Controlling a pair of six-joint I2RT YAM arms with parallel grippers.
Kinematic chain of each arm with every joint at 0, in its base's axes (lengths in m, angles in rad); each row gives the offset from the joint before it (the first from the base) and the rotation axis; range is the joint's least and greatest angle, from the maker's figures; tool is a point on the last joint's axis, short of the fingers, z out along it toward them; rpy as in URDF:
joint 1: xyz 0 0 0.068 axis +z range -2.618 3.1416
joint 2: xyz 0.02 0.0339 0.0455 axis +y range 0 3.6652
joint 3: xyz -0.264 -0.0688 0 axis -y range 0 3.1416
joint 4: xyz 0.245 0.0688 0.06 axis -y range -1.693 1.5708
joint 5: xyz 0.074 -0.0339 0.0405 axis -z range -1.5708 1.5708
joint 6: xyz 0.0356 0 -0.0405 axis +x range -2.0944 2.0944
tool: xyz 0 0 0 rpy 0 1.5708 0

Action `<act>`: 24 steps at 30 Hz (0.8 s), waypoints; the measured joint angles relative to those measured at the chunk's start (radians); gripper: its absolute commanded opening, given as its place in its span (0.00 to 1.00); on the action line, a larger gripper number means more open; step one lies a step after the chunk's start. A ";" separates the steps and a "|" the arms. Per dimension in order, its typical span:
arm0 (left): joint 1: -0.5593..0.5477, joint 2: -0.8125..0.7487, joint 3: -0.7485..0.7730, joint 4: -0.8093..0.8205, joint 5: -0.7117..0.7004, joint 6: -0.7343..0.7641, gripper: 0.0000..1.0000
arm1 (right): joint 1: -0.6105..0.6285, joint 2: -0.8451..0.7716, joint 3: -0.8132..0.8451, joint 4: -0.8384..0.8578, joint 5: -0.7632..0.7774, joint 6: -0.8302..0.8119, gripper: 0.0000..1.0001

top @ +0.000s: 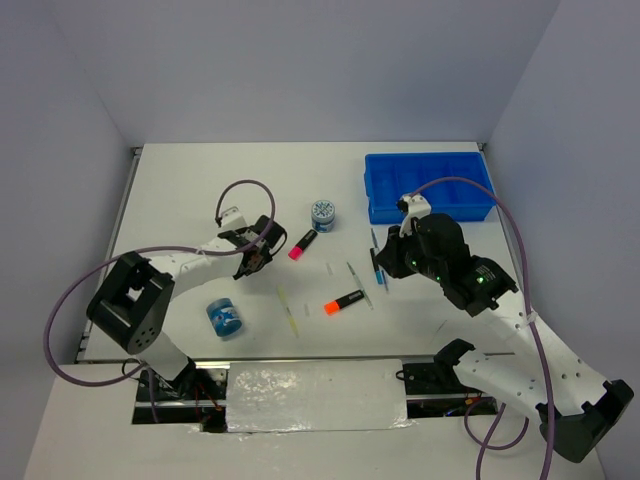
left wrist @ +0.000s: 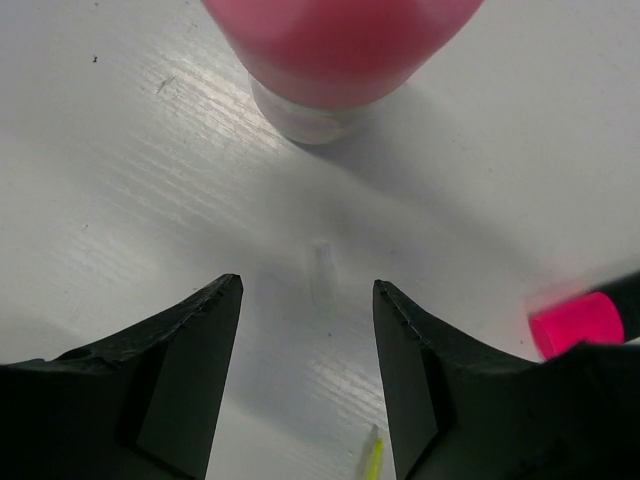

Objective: Sort the stationery into containers
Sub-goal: Close the pen cap on the pen.

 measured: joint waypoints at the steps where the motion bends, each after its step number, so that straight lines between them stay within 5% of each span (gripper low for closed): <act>1: 0.000 0.014 0.004 0.001 -0.002 -0.001 0.67 | 0.000 0.000 0.000 0.000 0.000 -0.002 0.00; 17: 0.001 0.111 0.010 0.039 0.003 -0.017 0.50 | 0.005 0.007 0.000 0.005 -0.018 -0.013 0.00; 24: 0.003 0.110 0.002 0.059 0.012 -0.023 0.24 | 0.005 0.007 0.000 0.006 -0.018 -0.013 0.00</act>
